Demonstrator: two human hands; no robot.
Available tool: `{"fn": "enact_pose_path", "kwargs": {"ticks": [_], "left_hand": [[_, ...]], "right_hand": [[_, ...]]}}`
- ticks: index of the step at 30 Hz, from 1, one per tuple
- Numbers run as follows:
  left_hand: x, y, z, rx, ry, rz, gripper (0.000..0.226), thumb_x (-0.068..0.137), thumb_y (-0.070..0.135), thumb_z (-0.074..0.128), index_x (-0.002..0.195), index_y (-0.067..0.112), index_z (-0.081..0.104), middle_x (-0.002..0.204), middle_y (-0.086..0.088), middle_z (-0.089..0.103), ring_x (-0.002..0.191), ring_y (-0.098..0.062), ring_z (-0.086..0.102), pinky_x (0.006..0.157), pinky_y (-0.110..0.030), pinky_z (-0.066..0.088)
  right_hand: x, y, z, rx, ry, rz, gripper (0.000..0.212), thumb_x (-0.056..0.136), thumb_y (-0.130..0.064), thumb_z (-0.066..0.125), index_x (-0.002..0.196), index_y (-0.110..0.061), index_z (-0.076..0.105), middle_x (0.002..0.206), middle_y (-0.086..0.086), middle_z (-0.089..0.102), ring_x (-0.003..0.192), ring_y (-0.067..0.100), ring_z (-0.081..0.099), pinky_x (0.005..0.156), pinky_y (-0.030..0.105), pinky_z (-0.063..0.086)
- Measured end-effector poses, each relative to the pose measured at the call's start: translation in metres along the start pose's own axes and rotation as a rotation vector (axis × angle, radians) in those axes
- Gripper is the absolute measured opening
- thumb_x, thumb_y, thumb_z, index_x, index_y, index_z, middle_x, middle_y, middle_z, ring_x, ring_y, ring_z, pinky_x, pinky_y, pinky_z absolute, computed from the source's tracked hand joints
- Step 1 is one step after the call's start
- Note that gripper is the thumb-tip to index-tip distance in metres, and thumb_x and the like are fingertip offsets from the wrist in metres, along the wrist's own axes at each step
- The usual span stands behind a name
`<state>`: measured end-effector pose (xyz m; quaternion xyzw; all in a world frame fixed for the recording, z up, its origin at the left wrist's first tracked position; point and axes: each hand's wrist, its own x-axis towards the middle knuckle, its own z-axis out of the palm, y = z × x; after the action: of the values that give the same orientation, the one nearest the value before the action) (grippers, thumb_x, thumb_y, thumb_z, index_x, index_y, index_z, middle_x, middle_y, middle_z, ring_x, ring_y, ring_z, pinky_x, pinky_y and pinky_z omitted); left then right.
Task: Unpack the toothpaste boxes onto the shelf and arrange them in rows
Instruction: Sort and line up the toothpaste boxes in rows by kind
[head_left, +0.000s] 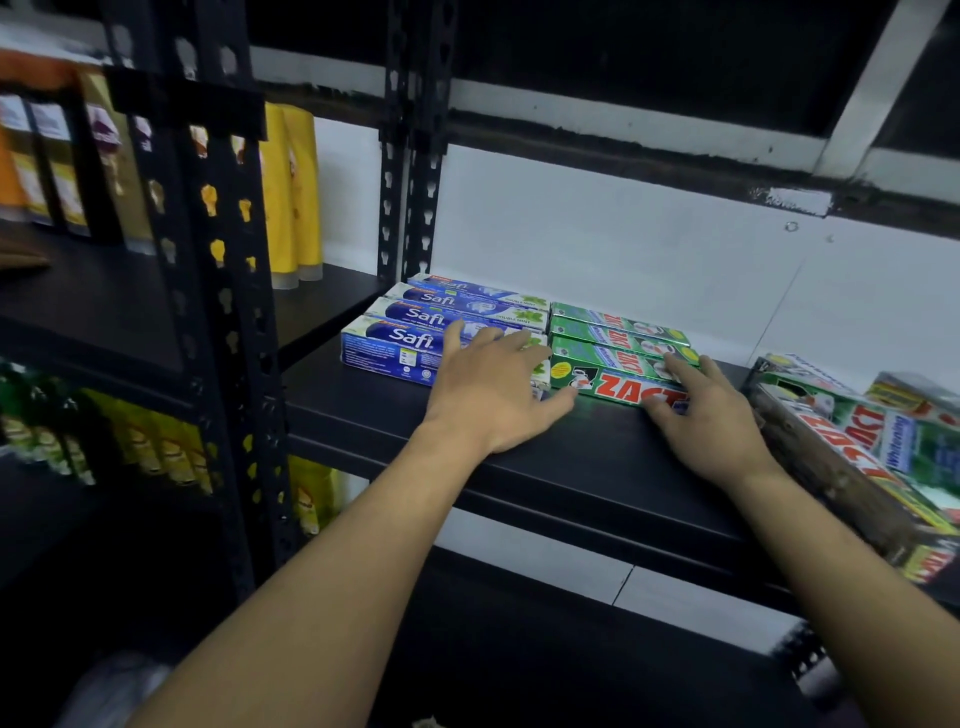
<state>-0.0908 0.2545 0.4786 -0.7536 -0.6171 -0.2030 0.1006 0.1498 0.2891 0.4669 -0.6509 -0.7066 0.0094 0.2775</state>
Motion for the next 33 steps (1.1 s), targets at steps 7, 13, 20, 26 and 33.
{"fn": "enact_pose_path", "kwargs": {"ticks": [7, 13, 20, 26, 33], "left_hand": [[0.001, -0.002, 0.0, 0.009, -0.012, 0.003, 0.066, 0.089, 0.074, 0.032, 0.142, 0.037, 0.047, 0.153, 0.012, 0.041, 0.142, -0.016, 0.032, 0.118, -0.054, 0.005], [-0.001, 0.0, -0.002, -0.006, -0.011, -0.003, 0.065, 0.089, 0.073, 0.033, 0.14, 0.036, 0.049, 0.151, 0.014, 0.043, 0.14, -0.016, 0.034, 0.118, -0.051, 0.006], [-0.004, 0.003, -0.007, -0.001, 0.02, 0.04, 0.067, 0.088, 0.073, 0.032, 0.138, 0.034, 0.052, 0.147, 0.014, 0.048, 0.137, -0.013, 0.038, 0.117, -0.048, 0.008], [-0.006, 0.026, -0.012, 0.212, 0.055, 0.257, 0.063, 0.093, 0.067, 0.022, 0.133, 0.031, 0.054, 0.14, 0.011, 0.055, 0.134, -0.018, 0.043, 0.117, -0.047, 0.009], [0.007, 0.12, -0.001, -0.226, -0.133, 0.244, 0.051, 0.098, 0.052, 0.044, 0.143, 0.029, 0.047, 0.15, 0.005, 0.046, 0.138, -0.021, 0.04, 0.112, -0.039, 0.03]], "right_hand": [[0.005, 0.003, 0.0, 0.031, -0.07, 0.012, 0.064, 0.093, -0.044, 0.057, 0.149, -0.023, 0.036, 0.157, 0.008, 0.029, 0.137, 0.039, 0.037, 0.113, 0.051, 0.033], [0.0, -0.002, -0.003, 0.034, -0.05, 0.024, 0.065, 0.092, -0.041, 0.059, 0.15, -0.022, 0.035, 0.156, 0.01, 0.028, 0.136, 0.041, 0.036, 0.114, 0.049, 0.032], [-0.031, -0.02, -0.025, -0.053, -0.019, -0.038, 0.07, 0.093, -0.036, 0.058, 0.154, -0.027, 0.024, 0.164, 0.003, 0.004, 0.148, 0.03, 0.003, 0.117, 0.046, 0.021], [-0.053, 0.002, -0.088, -0.058, 0.066, -0.126, 0.053, 0.089, -0.034, 0.063, 0.14, -0.024, 0.051, 0.157, 0.006, 0.032, 0.144, 0.031, 0.026, 0.118, 0.043, 0.026], [-0.067, 0.071, -0.15, -0.175, 0.209, -0.047, 0.041, 0.085, -0.027, 0.067, 0.125, -0.018, 0.064, 0.132, 0.007, 0.062, 0.121, 0.034, 0.054, 0.102, 0.04, 0.045]]}}
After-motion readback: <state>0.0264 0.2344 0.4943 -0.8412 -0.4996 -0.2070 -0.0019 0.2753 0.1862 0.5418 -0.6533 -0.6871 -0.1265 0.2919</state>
